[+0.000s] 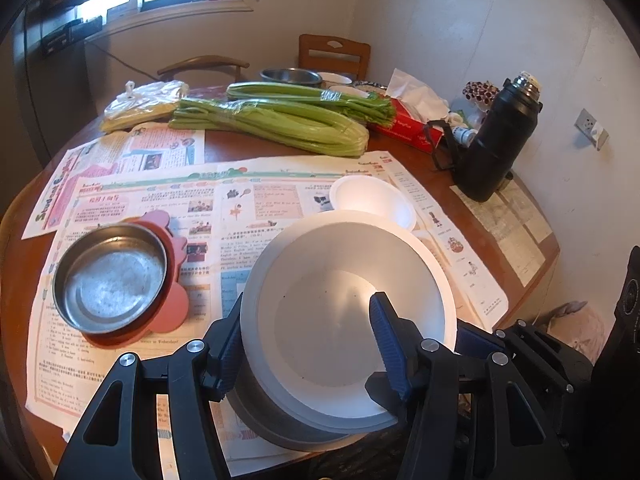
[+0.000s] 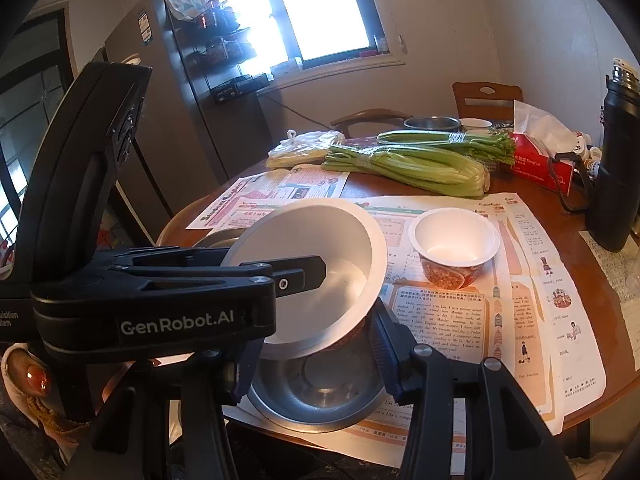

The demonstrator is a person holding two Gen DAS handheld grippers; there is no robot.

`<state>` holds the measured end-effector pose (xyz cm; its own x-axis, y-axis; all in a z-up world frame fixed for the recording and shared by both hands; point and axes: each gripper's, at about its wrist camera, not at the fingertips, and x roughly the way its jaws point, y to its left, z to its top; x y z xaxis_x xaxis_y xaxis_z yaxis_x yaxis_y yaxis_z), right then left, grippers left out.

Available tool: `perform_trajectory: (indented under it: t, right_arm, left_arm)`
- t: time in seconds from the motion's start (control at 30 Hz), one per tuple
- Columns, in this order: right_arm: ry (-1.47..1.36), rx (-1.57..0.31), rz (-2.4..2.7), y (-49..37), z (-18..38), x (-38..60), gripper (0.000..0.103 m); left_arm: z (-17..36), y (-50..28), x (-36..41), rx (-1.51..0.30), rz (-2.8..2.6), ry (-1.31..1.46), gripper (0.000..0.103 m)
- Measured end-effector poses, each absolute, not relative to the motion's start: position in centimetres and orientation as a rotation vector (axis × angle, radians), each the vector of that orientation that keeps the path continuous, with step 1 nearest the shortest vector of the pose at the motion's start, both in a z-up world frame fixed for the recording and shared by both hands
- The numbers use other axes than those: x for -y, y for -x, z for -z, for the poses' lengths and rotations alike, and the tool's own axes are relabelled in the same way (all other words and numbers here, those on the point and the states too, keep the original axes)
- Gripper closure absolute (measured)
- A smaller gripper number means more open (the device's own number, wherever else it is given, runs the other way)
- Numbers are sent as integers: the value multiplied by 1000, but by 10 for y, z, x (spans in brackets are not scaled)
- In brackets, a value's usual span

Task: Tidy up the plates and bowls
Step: 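Lift the paper bowl with the left tool over the large steel bowl, then lower the paper bowl into the steel bowl and open the left tool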

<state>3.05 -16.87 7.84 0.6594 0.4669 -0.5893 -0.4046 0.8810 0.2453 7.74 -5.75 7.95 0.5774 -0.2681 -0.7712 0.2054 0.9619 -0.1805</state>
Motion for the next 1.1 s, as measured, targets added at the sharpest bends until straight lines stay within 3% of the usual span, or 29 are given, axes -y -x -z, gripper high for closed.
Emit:
perform_trajectory:
  t: [1.1]
  right_arm:
    - [-63,-825,-487,-49,-22,165,52]
  left_arm:
    - [-17,-92,61,-1040,259,61,43]
